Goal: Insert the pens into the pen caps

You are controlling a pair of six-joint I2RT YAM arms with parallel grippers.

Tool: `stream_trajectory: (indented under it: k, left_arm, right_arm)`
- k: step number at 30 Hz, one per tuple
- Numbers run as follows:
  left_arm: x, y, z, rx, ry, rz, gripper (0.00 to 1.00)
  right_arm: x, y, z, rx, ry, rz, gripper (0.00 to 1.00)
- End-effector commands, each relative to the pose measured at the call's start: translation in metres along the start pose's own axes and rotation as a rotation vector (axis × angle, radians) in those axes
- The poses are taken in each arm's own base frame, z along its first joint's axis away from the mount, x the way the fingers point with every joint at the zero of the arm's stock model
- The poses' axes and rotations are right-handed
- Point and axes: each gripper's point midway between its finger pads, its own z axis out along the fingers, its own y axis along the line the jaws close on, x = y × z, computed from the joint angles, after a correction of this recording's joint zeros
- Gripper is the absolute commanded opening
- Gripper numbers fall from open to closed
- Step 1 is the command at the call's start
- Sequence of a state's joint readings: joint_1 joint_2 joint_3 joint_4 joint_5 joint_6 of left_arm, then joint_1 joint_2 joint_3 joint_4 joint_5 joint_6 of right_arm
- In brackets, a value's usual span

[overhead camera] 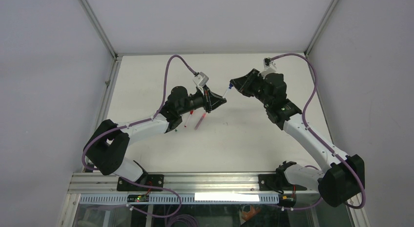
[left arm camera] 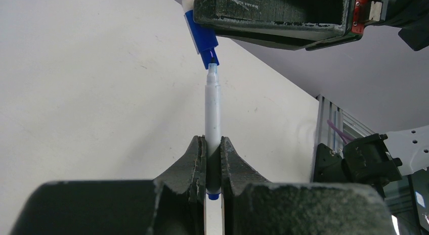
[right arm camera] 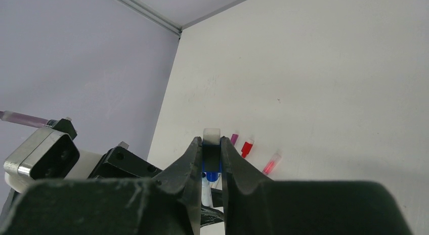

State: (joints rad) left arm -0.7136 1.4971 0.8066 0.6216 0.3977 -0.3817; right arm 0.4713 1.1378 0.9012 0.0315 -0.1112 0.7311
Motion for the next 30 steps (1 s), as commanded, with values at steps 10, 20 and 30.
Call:
stream_trajectory:
  k: [10, 20, 30]
  left_arm:
    - [-0.0254, -0.0126, -0.003, 0.043, -0.084, 0.049, 0.0]
    - [-0.0258, -0.0116, -0.0032, 0.04, -0.085, 0.05, 0.0]
    - [-0.0246, -0.0105, -0.0027, 0.04, -0.082, 0.048, 0.0]
  right_arm:
    - [-0.0236, 0.0188, -0.0061, -0.06, -0.104, -0.007, 0.0]
    - [-0.0161, 0.023, -0.0046, -0.089, -0.069, 0.011, 0.0]
    - [-0.019, 0.0263, -0.0067, -0.102, -0.085, 0.018, 0.0]
